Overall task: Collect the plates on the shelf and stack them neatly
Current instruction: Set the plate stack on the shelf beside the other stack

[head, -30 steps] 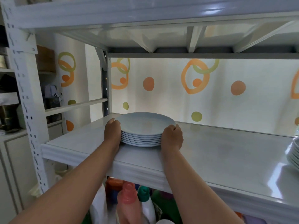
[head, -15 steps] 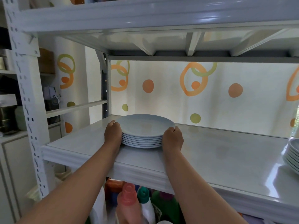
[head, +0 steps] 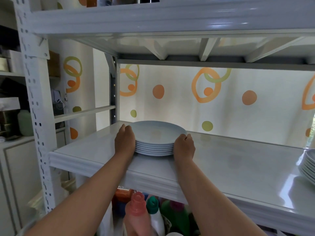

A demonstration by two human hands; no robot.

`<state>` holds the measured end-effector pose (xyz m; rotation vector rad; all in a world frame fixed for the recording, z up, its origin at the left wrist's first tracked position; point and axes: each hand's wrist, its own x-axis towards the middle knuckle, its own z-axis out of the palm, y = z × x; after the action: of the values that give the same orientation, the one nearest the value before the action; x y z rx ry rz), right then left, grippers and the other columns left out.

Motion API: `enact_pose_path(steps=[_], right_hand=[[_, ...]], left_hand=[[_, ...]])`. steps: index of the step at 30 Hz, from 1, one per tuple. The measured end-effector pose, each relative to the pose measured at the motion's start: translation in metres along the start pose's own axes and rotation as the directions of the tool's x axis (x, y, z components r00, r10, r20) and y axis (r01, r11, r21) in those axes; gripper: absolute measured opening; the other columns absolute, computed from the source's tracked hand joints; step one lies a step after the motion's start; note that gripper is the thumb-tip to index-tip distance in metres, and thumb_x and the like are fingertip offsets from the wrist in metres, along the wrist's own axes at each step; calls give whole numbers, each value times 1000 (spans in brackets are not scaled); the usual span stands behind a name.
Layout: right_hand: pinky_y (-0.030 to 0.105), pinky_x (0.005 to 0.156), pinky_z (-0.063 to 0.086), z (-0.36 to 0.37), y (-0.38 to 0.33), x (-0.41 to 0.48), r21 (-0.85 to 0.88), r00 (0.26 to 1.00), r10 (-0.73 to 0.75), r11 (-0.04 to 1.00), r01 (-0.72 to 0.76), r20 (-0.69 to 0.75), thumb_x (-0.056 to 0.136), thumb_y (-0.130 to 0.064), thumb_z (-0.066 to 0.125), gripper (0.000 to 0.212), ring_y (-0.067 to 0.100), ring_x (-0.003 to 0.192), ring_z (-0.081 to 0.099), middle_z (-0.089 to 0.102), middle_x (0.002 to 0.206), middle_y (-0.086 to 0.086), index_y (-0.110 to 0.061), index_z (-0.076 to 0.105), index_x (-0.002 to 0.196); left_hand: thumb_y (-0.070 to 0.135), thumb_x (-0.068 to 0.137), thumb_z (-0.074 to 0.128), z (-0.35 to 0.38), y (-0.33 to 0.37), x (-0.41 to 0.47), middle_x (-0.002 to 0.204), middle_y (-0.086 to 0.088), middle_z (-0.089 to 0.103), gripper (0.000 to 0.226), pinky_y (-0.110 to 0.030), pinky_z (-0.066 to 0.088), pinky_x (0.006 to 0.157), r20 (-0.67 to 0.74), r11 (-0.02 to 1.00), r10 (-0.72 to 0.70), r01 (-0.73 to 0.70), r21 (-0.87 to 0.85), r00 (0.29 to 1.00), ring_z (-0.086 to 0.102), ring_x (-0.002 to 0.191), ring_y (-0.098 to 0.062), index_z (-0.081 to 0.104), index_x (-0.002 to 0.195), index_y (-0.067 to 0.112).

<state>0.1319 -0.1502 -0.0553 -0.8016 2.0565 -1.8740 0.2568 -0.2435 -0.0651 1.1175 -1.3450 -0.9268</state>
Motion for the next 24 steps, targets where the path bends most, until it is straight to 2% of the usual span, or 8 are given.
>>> enact_pose_path(steps=[3, 6, 9, 13, 17, 22, 24], right_hand=[[30, 76, 30, 2, 2, 2, 20, 999, -15, 1000, 16, -52, 94, -14, 28, 29, 32, 98, 51, 59, 112, 22, -1, 53, 102], [37, 85, 38, 5, 3, 0, 40, 992, -10, 999, 15, -128, 92, -16, 32, 34, 35, 102, 53, 60, 110, 23, 2, 56, 106], [38, 93, 39, 4, 0, -5, 33, 989, -28, 999, 33, -147, 92, -18, 33, 39, 35, 107, 52, 60, 116, 23, 3, 56, 114], [34, 100, 35, -7, -2, -13, 2, 988, -64, 998, 65, -143, 94, -20, 34, 41, 30, 118, 48, 55, 128, 17, -3, 51, 127], [32, 103, 34, -27, -4, -18, -58, 972, -186, 982, 179, -145, 95, -22, 35, 41, 25, 122, 46, 52, 133, 12, -7, 49, 130], [25, 92, 34, -77, -4, -15, -136, 940, -282, 956, 259, -193, 95, -20, 36, 37, 22, 116, 49, 56, 127, 10, -7, 52, 126], [24, 92, 34, -101, -2, -13, -168, 924, -316, 944, 283, -218, 95, -20, 37, 37, 22, 117, 49, 56, 127, 10, -7, 52, 126]], left_hand=[[26, 96, 25, -3, 5, -16, 154, -10, 35, 52, -41, 24, 118, -16, 988, 133, -131, 78, 991, 33, 141, -27, 38, 144, 9], [20, 100, 31, -5, 10, -32, 159, -2, 25, 49, -35, 18, 119, -2, 935, 311, -306, 179, 950, 22, 147, -19, 29, 149, 16], [18, 100, 33, -2, 14, -44, 158, 0, 27, 49, -31, 16, 119, 39, 899, 403, -403, 173, 914, 22, 147, -16, 29, 149, 17], [16, 99, 34, 10, 28, -62, 156, 1, 31, 48, -29, 18, 119, 88, 885, 445, -453, 110, 891, 25, 145, -13, 33, 147, 18], [18, 99, 34, 31, 46, -83, 153, 2, 37, 45, -30, 21, 118, 146, 878, 458, -472, 79, 877, 30, 143, -13, 38, 144, 19], [16, 99, 34, 66, 69, -123, 153, 1, 38, 45, -29, 22, 116, 215, 901, 424, -434, -2, 880, 32, 142, -15, 40, 143, 18], [17, 98, 34, 85, 76, -141, 153, 1, 37, 46, -30, 23, 117, 264, 911, 405, -409, -41, 875, 31, 142, -15, 39, 144, 19]])
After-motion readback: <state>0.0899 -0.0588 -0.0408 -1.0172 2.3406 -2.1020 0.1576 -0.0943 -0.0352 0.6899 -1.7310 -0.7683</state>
